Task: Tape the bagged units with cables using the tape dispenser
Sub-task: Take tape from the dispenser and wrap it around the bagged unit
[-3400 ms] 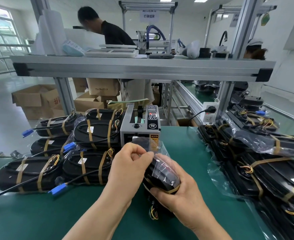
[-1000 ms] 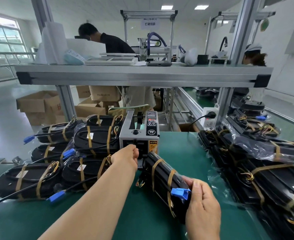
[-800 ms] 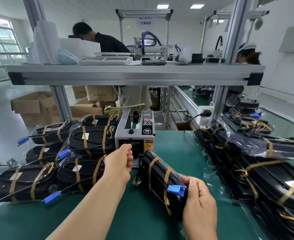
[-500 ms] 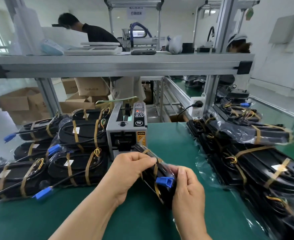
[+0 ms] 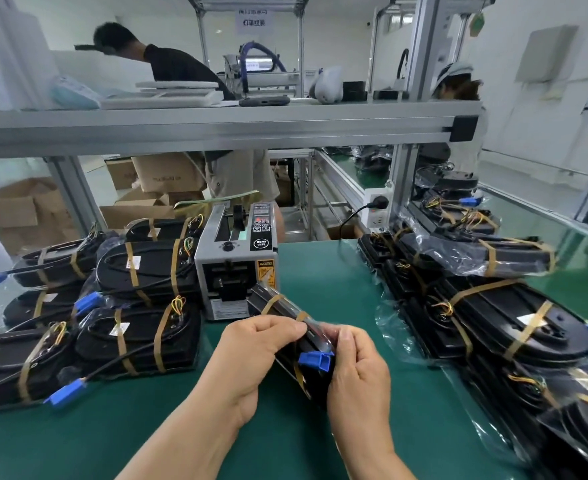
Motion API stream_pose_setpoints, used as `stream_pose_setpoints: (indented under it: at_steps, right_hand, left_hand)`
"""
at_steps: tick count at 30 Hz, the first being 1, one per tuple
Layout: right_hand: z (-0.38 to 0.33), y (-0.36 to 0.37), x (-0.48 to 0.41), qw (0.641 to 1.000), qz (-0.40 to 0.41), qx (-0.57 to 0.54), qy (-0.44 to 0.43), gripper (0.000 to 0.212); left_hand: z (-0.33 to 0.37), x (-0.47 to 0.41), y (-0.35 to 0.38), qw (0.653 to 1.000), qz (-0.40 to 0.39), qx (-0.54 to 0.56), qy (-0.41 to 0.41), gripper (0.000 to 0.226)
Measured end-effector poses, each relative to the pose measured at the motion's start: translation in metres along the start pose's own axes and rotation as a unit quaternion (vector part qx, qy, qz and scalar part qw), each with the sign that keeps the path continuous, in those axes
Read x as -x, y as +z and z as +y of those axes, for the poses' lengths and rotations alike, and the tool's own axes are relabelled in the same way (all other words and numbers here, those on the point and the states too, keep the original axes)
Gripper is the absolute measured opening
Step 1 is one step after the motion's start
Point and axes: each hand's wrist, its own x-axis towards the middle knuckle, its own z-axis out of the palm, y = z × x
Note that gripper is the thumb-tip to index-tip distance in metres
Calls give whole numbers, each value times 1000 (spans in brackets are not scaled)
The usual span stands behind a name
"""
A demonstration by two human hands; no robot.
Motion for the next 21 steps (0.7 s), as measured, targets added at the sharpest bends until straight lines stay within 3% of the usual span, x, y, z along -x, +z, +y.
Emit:
stream_pose_setpoints:
  at_steps: [11, 14, 21]
  right_hand:
    - [4, -1, -2, 1000, -8, -21, 13, 35]
    - [3, -3, 1, 997, -50, -58, 4, 28]
    - [-3, -10, -5, 981, -164, -67, -81, 34]
  left_hand:
    - [3, 5, -13, 994, -88, 61, -34, 18]
    - [2, 5, -17, 989, -107, 98, -43, 8]
    - [-1, 2, -17, 981, -105, 144, -80, 6]
